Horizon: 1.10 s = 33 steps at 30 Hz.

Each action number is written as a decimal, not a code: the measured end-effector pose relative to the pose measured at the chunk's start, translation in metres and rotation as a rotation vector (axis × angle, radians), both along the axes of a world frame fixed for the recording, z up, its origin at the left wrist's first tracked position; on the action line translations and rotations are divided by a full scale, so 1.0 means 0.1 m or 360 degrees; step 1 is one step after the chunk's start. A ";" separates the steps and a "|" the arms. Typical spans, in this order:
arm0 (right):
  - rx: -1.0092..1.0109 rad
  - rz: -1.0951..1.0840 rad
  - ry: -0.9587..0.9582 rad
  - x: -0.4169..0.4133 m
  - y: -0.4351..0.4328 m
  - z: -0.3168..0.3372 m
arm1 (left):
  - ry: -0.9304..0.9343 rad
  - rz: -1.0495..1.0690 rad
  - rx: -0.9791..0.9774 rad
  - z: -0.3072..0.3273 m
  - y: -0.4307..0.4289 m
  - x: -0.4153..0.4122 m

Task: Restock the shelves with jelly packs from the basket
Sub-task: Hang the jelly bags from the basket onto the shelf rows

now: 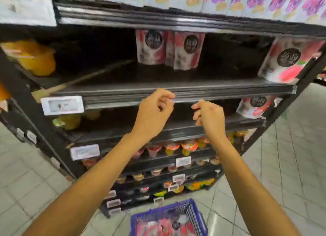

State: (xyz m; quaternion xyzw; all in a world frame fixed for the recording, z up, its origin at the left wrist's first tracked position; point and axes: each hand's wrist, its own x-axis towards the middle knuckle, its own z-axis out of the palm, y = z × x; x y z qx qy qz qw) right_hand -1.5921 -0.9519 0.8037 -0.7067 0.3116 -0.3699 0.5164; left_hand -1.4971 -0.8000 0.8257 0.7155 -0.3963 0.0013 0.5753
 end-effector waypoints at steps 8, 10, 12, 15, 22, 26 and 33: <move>0.0432 0.0284 0.0921 -0.96 -0.31 -2.23 | 0.0959 0.0074 0.0609 -2.20 -0.04 -0.62; 0.0459 0.0362 0.1085 -1.16 -0.45 -2.71 | 0.1156 0.0126 0.0706 -2.72 -0.06 -0.90; 0.0622 0.0353 0.1224 -1.37 -0.56 -3.18 | 0.1293 0.0203 0.0740 -3.22 -0.08 -1.21; 0.0750 0.0357 0.1382 -1.64 -0.66 -3.90 | 0.1451 0.0350 0.0831 -3.97 -0.08 -1.60; 0.0811 0.0360 0.1744 -2.03 -0.69 -5.53 | 0.2033 0.0702 0.0950 -5.62 0.07 -2.13; 0.0826 0.0418 0.1871 -2.15 -0.69 -6.37 | 0.2163 0.0729 0.1084 -6.45 0.21 -2.24; 0.0802 0.0410 0.2010 -2.05 -0.67 -7.59 | 0.2124 0.0947 0.1345 -7.76 0.35 -2.27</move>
